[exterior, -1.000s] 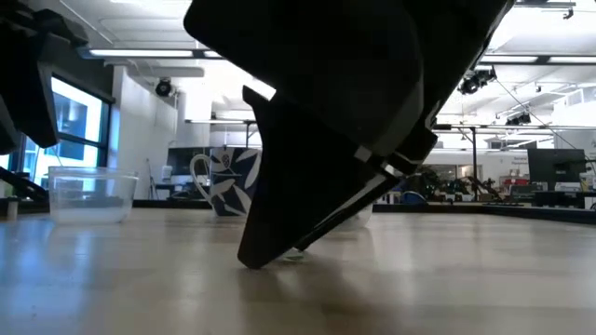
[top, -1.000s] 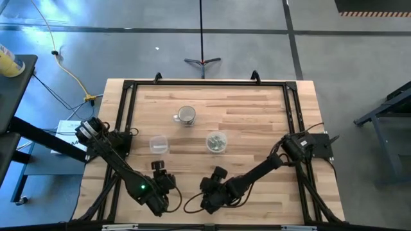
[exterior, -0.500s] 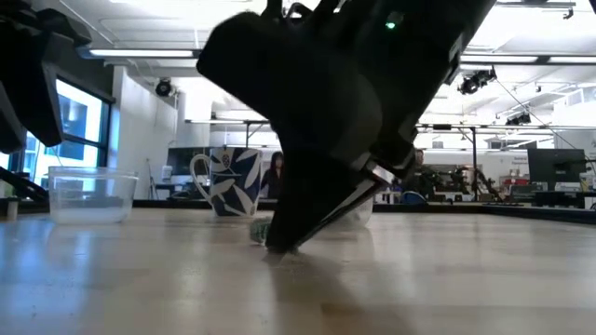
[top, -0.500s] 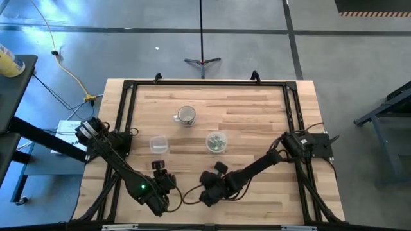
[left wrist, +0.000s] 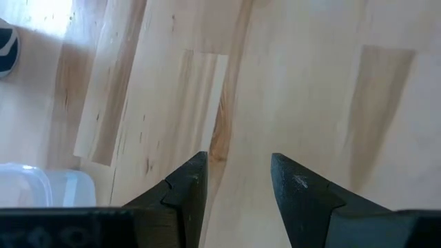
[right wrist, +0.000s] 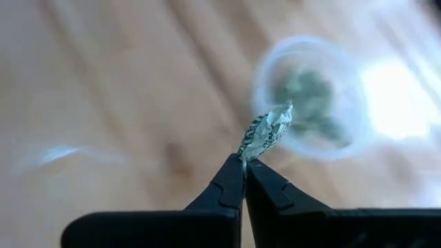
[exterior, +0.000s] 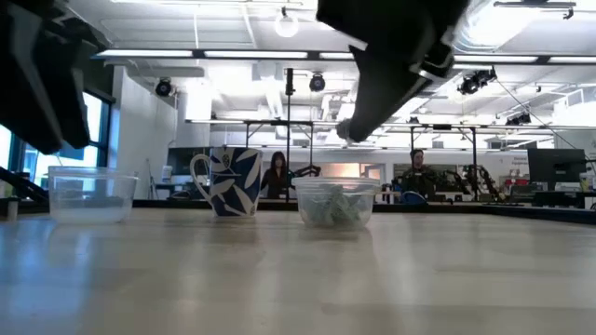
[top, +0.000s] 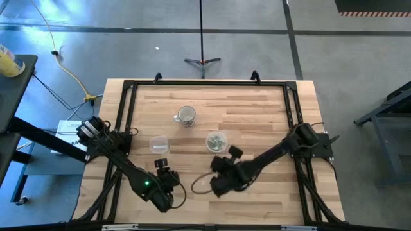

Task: Pick and place Stevia / Truvia into bins
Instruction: Put the white stevia packet into the right transparent container

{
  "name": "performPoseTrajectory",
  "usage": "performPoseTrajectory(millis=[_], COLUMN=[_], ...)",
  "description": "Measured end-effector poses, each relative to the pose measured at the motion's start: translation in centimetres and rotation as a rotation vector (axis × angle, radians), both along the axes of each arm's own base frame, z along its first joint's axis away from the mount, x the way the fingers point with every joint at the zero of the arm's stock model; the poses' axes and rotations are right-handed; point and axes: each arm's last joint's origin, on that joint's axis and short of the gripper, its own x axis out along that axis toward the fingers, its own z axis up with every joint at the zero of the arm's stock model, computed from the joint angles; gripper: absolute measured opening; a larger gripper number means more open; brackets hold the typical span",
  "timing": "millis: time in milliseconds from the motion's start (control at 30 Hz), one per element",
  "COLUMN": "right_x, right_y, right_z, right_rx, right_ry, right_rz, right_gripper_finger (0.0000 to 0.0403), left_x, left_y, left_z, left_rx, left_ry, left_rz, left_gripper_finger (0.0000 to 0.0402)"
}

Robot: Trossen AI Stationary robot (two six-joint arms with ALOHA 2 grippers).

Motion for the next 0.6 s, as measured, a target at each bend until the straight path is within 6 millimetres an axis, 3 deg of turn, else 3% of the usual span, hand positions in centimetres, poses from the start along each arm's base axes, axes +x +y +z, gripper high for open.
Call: performPoseTrajectory(millis=[133,300,467,600], right_x=[-0.2,0.9,1.9,2.3], right_y=[-2.7,-5.9,-7.3,-8.8], right_z=[1.5,1.4,1.2,0.8], right_rx=[-0.046,-0.103,-0.099,-0.102], right_ry=[0.061,0.187,0.292,0.353], right_rz=[-0.03,0.068,0.257,0.297], right_gripper_finger=[0.0001,0.0001,0.0003,0.0003], left_x=[0.5,0.7,0.6,0.6], left_y=[0.3,0.4,0.3,0.4], left_z=[0.0,0.0,0.0,0.0], left_rx=[-0.013,-0.021,-0.049,-0.057], left_ry=[-0.014,-0.022,-0.041,-0.054], left_rz=[0.018,0.028,0.086,0.116], left_gripper_finger=[0.0193,0.0193,0.0193,0.0193])
